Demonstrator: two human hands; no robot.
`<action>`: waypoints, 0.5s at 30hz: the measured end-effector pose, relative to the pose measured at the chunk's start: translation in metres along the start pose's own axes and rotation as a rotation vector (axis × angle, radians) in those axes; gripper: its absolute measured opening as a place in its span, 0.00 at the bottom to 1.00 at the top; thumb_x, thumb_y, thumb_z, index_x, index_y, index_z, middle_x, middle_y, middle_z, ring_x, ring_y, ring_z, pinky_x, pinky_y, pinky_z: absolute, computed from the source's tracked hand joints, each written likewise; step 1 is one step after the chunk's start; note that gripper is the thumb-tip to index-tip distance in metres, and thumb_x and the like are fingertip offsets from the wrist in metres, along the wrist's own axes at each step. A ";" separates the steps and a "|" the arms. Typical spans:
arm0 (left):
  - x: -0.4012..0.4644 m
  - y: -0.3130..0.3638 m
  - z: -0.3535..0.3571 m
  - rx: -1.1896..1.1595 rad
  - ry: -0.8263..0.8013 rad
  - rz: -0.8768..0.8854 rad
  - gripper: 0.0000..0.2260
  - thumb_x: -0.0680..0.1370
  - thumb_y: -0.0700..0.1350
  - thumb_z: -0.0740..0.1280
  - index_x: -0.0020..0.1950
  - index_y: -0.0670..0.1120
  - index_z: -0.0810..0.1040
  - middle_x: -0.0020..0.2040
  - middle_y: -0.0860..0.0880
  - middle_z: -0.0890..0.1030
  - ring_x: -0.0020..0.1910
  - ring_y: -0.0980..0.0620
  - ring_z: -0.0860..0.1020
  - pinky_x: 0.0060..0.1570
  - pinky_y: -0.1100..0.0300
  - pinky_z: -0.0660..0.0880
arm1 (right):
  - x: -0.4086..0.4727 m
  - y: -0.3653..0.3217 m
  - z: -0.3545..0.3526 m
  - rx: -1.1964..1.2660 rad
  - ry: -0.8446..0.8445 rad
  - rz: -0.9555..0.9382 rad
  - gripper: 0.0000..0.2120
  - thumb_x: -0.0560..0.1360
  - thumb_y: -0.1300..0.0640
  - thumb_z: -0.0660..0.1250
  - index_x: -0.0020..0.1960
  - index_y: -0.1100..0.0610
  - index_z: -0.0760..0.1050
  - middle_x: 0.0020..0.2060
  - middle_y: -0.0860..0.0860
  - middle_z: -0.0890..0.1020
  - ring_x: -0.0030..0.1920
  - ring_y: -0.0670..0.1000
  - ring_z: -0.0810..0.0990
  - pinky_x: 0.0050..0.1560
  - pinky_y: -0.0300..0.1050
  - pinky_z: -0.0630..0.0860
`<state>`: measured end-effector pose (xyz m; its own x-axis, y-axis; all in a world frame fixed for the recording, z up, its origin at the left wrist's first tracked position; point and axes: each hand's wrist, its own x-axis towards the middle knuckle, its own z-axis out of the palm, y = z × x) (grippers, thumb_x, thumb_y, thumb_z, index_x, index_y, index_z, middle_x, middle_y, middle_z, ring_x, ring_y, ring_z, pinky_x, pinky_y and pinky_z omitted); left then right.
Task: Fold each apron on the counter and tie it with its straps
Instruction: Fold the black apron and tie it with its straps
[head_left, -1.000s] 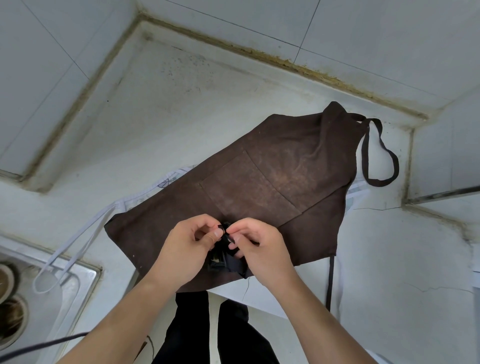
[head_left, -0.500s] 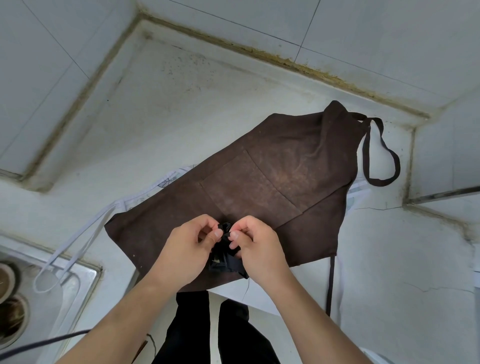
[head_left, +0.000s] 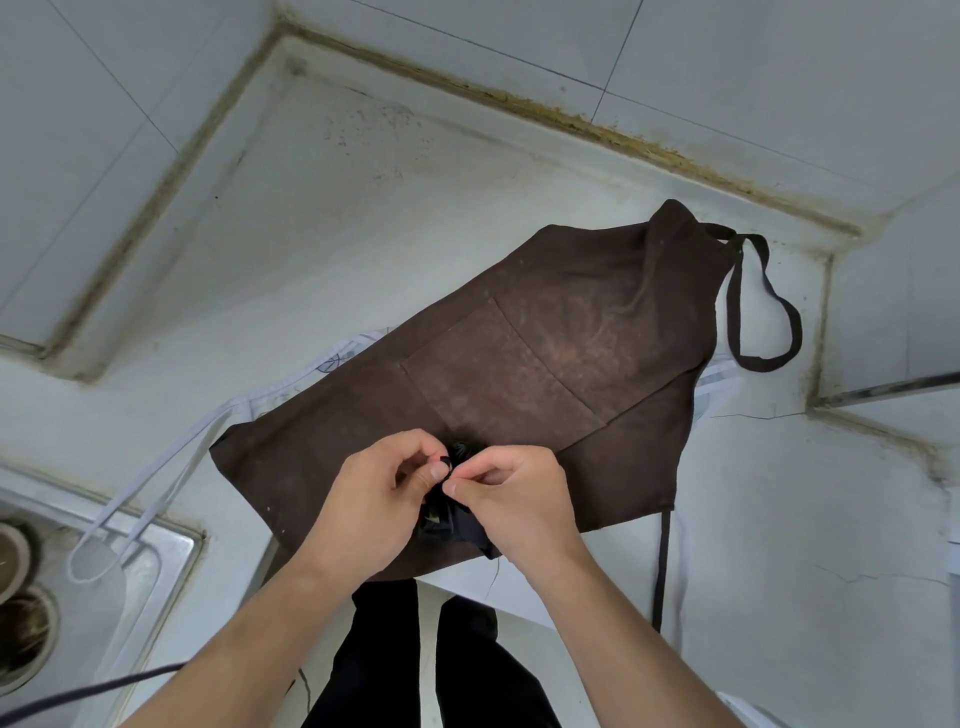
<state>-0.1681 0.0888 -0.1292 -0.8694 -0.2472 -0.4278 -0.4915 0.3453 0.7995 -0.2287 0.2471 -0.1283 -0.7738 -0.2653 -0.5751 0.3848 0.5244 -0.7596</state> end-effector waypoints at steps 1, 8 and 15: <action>0.000 -0.001 0.000 -0.015 0.008 -0.010 0.05 0.83 0.43 0.69 0.49 0.51 0.81 0.39 0.51 0.83 0.41 0.48 0.81 0.50 0.44 0.81 | 0.000 0.000 0.000 -0.005 -0.001 -0.009 0.02 0.74 0.55 0.78 0.44 0.49 0.89 0.36 0.43 0.87 0.41 0.44 0.87 0.46 0.43 0.84; 0.001 -0.001 0.002 -0.068 0.029 -0.053 0.05 0.82 0.43 0.69 0.48 0.52 0.82 0.40 0.51 0.84 0.42 0.50 0.82 0.51 0.45 0.82 | 0.001 0.001 -0.002 -0.045 -0.016 -0.002 0.02 0.74 0.54 0.78 0.45 0.48 0.89 0.36 0.42 0.87 0.41 0.42 0.87 0.47 0.43 0.84; 0.002 -0.001 0.000 -0.051 -0.026 -0.011 0.07 0.82 0.40 0.70 0.48 0.52 0.83 0.40 0.52 0.84 0.43 0.49 0.82 0.52 0.43 0.82 | 0.003 0.005 0.005 -0.183 0.085 -0.152 0.06 0.70 0.54 0.81 0.40 0.49 0.84 0.35 0.42 0.84 0.38 0.44 0.84 0.41 0.42 0.83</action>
<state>-0.1692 0.0884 -0.1305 -0.8651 -0.2268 -0.4473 -0.4988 0.2954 0.8148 -0.2264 0.2448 -0.1353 -0.8583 -0.2876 -0.4249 0.1692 0.6232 -0.7636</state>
